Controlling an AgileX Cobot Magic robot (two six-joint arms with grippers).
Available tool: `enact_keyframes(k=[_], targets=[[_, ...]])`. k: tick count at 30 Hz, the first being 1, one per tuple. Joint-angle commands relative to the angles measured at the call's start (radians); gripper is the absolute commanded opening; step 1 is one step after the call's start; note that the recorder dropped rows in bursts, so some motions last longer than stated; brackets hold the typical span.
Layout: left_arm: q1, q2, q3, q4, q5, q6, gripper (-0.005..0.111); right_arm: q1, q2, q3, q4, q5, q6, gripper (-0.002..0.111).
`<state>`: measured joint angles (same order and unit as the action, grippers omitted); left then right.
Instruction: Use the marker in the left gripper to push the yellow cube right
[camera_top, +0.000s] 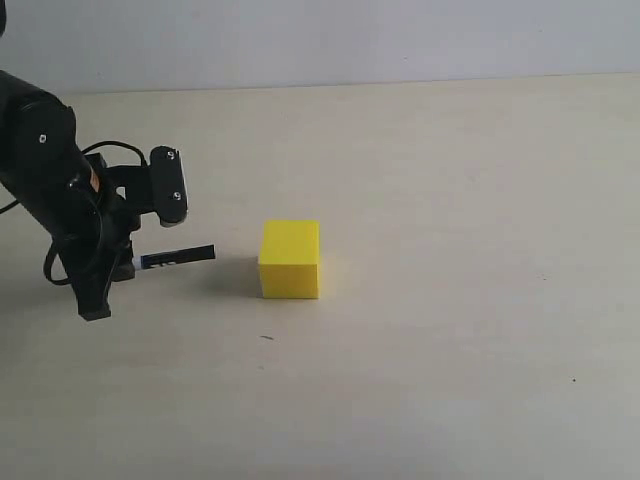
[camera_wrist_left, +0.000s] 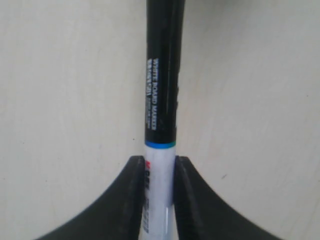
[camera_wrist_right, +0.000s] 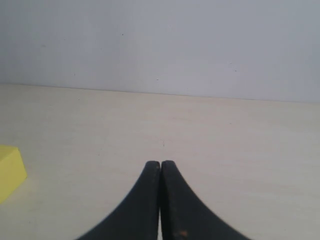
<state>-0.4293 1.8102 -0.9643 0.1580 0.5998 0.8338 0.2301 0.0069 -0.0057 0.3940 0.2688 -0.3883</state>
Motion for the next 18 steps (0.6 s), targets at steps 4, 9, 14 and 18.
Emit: enact_keyframes(k=[4,9,14,18], targets=[[0.002,-0.001,-0.003,0.011,0.005,0.003,0.0,-0.005,-0.007,0.006,-0.001,-0.004,-0.003,0.0],[0.0,-0.001,-0.003,0.009,0.015,0.003,0.0,-0.005,-0.007,0.006,-0.001,-0.004,-0.003,0.0],[0.0,-0.001,-0.003,0.009,0.025,0.003,0.0,-0.005,-0.007,0.006,-0.001,-0.004,-0.003,0.0],[0.0,-0.001,-0.003,0.009,0.02,0.003,0.0,-0.005,-0.007,0.006,-0.001,-0.004,-0.003,0.0]])
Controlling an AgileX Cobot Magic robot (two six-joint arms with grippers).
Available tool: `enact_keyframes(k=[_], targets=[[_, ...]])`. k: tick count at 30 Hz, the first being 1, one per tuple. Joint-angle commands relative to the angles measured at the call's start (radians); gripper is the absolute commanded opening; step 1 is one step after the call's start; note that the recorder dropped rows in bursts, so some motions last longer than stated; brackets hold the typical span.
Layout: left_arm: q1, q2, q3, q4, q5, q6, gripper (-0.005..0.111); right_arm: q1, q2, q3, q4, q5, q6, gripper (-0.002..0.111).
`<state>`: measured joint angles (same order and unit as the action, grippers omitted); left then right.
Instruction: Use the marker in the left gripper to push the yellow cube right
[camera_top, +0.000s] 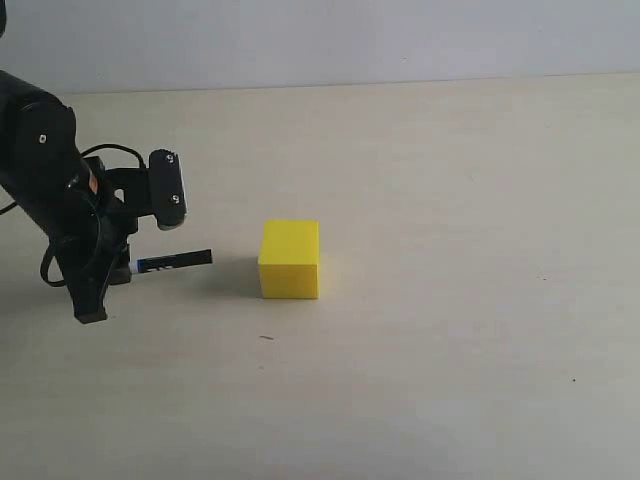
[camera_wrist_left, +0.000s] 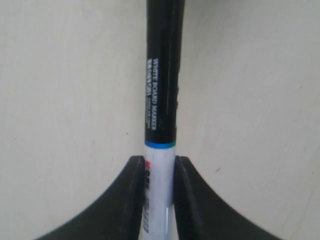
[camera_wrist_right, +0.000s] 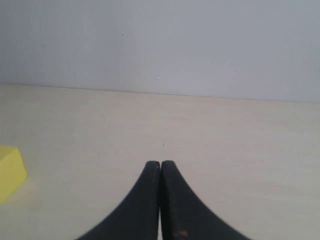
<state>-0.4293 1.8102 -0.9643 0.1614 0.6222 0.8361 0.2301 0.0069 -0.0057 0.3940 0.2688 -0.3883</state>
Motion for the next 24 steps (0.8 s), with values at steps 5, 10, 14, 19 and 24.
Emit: enact_keyframes(k=[5,10,14,19,24], targets=[[0.0,-0.001,-0.003,0.006,0.001,0.001,0.0,-0.005,-0.007,0.006,-0.001,-0.004,-0.003,0.0],[0.0,-0.001,-0.003,0.006,0.003,0.001,0.0,-0.005,-0.007,0.006,-0.001,-0.004,-0.003,0.0],[0.0,-0.001,-0.003,0.006,-0.003,0.001,0.0,-0.005,-0.007,0.006,-0.001,-0.004,-0.003,0.0],[0.0,-0.001,-0.003,0.006,0.027,0.001,0.0,-0.005,-0.007,0.006,-0.001,-0.004,-0.003,0.0],[0.0,-0.001,-0.003,0.006,0.015,0.001,0.0,-0.005,-0.007,0.006,-0.001,-0.004,-0.003,0.0]])
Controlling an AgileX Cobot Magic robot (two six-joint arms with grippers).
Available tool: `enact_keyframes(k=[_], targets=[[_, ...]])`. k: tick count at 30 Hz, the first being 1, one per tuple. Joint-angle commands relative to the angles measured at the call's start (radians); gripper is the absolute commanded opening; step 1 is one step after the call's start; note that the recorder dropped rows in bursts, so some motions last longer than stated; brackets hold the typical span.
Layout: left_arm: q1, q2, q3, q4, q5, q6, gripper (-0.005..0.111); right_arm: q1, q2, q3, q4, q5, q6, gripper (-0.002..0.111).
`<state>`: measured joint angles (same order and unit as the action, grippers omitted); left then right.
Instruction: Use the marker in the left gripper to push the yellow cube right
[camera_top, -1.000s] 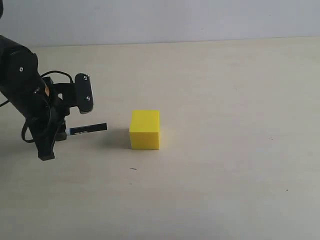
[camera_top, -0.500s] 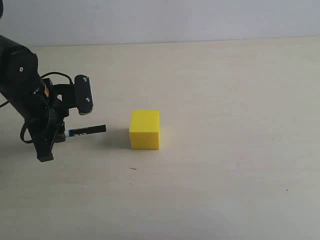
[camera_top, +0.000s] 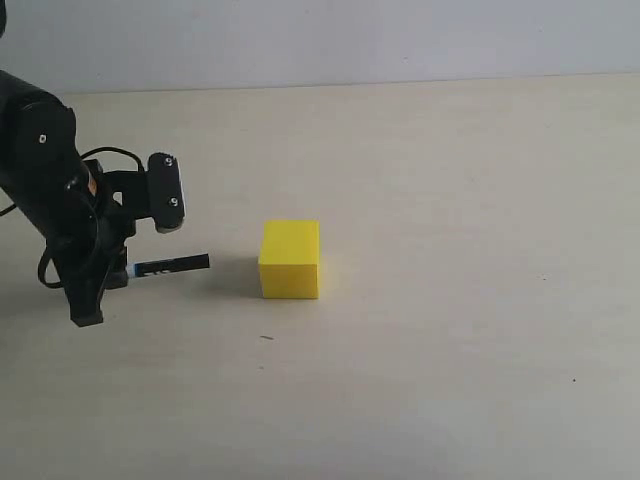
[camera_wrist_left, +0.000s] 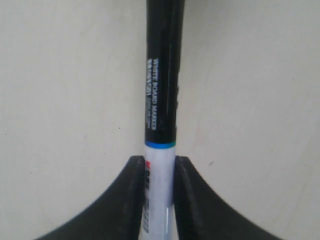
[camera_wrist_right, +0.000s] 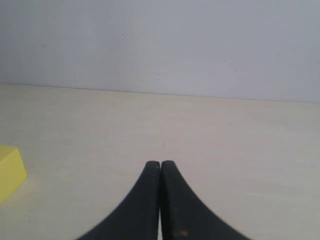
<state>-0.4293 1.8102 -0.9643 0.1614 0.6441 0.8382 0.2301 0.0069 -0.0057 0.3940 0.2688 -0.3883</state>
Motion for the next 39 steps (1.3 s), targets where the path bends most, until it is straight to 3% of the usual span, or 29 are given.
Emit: enact_keyframes(k=[1,11,19,24,29,32,36,39], targets=[[0.0,-0.001,-0.003,0.006,-0.007,-0.001,0.0,-0.005,-0.007,0.006,-0.001,-0.004,-0.003,0.0],[-0.004,0.0,-0.003,-0.01,-0.036,0.026,0.0,-0.005,-0.007,0.006,-0.001,-0.004,-0.003,0.0],[-0.119,0.005,-0.008,-0.013,-0.144,0.043,0.0,-0.005,-0.007,0.006,-0.001,-0.004,-0.003,0.0],[-0.224,0.016,-0.03,-0.022,-0.109,0.016,0.0,-0.005,-0.007,0.006,-0.001,-0.004,-0.003,0.0],[-0.202,0.016,-0.03,0.058,0.006,-0.046,0.0,-0.005,-0.007,0.006,-0.001,-0.004,-0.003,0.0],[-0.178,0.016,-0.03,0.063,-0.002,-0.086,0.0,-0.005,-0.007,0.006,-0.001,-0.004,-0.003,0.0],[-0.214,0.025,-0.044,0.026,-0.095,-0.088,0.0,-0.005,-0.007,0.006,-0.001,-0.004,-0.003,0.0],[-0.257,0.068,-0.103,0.008,-0.093,-0.096,0.0,-0.005,-0.007,0.006,-0.001,-0.004,-0.003,0.0]])
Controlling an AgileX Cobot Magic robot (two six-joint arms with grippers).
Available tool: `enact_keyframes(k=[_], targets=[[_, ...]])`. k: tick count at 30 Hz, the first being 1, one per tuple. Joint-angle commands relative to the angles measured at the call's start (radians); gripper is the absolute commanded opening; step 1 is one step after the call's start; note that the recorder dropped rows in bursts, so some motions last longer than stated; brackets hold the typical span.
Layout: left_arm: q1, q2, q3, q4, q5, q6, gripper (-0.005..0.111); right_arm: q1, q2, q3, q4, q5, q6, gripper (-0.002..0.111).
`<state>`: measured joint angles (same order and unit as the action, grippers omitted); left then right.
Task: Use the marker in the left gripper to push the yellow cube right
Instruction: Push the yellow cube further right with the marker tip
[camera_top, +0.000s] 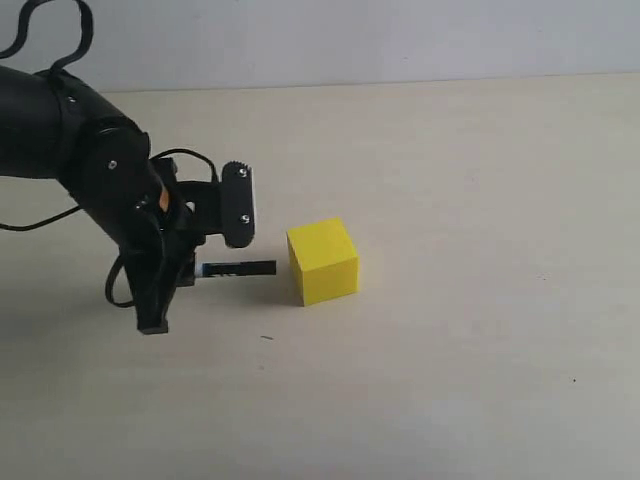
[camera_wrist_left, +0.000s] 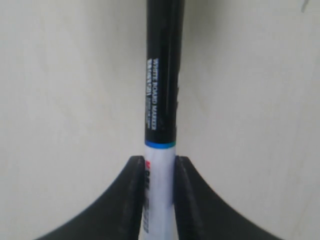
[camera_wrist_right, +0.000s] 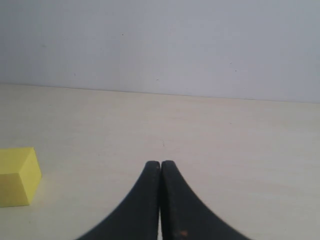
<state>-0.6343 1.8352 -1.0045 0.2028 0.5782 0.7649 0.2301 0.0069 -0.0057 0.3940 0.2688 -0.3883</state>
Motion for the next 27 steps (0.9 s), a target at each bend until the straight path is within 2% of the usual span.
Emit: enact_keyframes(k=[1,5,9,14,20,22,27], targets=[[-0.065,0.058,-0.082,-0.034,-0.024,-0.042,0.0,-0.005,-0.007,0.006,-0.001,-0.004,-0.003,0.0],[-0.075,0.078,-0.115,-0.026,0.063,-0.066,0.0,-0.005,-0.007,0.006,-0.001,-0.004,-0.003,0.0],[-0.052,0.078,-0.115,0.075,0.196,-0.081,0.0,-0.005,-0.007,0.006,-0.001,-0.004,-0.003,0.0],[-0.039,0.078,-0.115,0.125,0.109,-0.187,0.0,-0.005,-0.007,0.006,-0.001,-0.004,-0.003,0.0],[-0.098,0.079,-0.133,0.062,-0.12,-0.175,0.0,-0.005,-0.007,0.006,-0.001,-0.004,-0.003,0.0],[-0.11,0.079,-0.152,0.057,-0.109,-0.175,0.0,-0.005,-0.007,0.006,-0.001,-0.004,-0.003,0.0],[-0.103,0.079,-0.178,0.08,0.051,-0.175,0.0,-0.005,-0.007,0.006,-0.001,-0.004,-0.003,0.0]])
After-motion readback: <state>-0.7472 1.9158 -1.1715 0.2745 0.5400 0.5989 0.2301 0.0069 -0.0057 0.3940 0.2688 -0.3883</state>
